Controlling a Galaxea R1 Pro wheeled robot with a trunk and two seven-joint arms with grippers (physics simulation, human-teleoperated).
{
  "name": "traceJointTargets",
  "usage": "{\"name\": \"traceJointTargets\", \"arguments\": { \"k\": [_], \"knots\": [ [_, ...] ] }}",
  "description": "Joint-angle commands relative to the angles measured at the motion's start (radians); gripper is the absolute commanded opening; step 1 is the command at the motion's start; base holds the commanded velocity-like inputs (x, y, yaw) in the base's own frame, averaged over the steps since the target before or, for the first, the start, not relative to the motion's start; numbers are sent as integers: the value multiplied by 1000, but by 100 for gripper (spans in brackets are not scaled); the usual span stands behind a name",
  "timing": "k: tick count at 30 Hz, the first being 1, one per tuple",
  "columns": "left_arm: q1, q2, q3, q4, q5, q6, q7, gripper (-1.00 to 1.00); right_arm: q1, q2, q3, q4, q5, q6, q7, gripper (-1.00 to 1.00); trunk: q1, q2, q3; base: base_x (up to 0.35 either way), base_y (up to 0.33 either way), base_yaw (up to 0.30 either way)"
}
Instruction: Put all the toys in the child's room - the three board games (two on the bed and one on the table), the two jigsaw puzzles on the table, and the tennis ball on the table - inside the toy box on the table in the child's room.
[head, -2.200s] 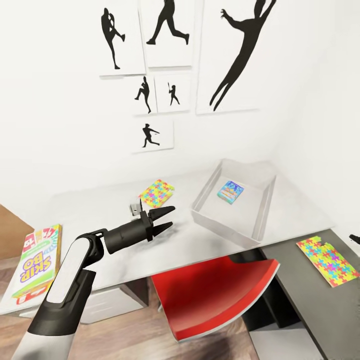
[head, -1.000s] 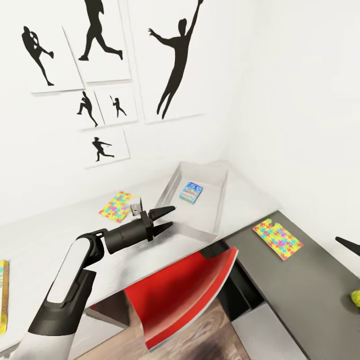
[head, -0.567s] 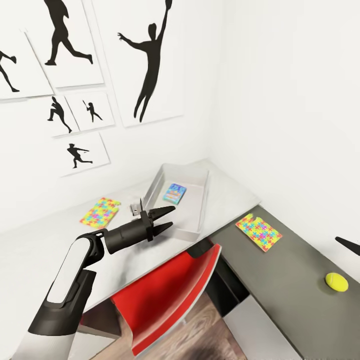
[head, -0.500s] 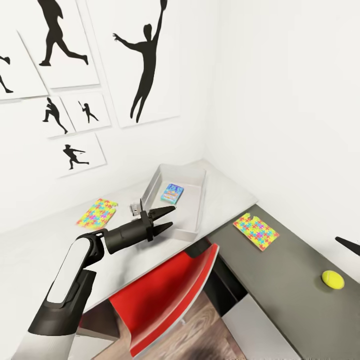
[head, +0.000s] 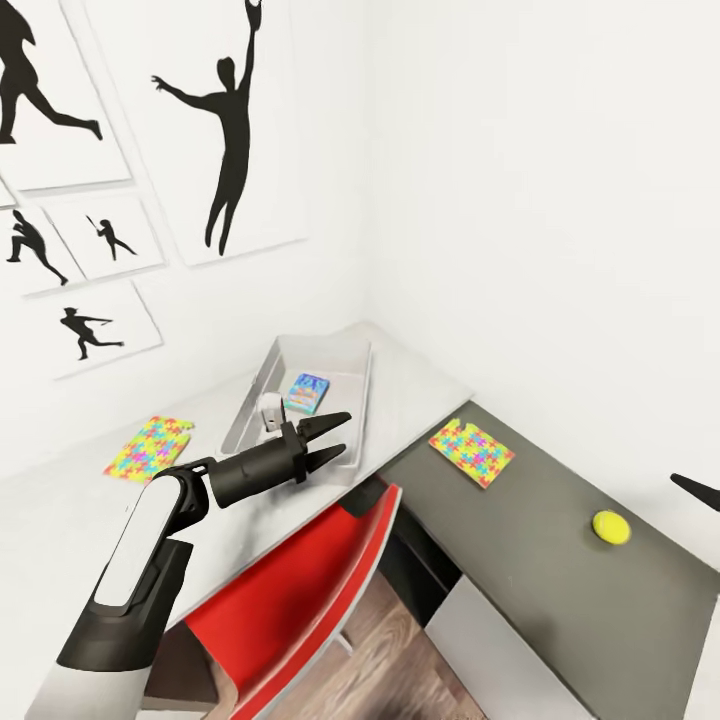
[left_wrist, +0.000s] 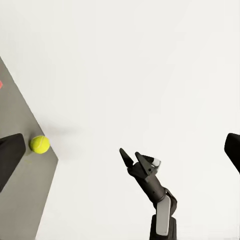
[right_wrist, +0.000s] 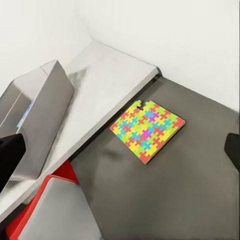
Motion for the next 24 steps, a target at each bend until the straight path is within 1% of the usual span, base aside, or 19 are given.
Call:
{"name": "traceJointTargets", "arguments": {
  "k": [1,24],
  "knots": [
    [-1,1,0,-1,10,1,9,100,-1,0,-1,0,1,4,4,100,1,-2,-1,0,0,-255],
    [-1,0,-1,-1,10,1,9,100,-2,0,-1,0,1,4,5,100,1,-2,19,0,0,-255]
  ]
}}
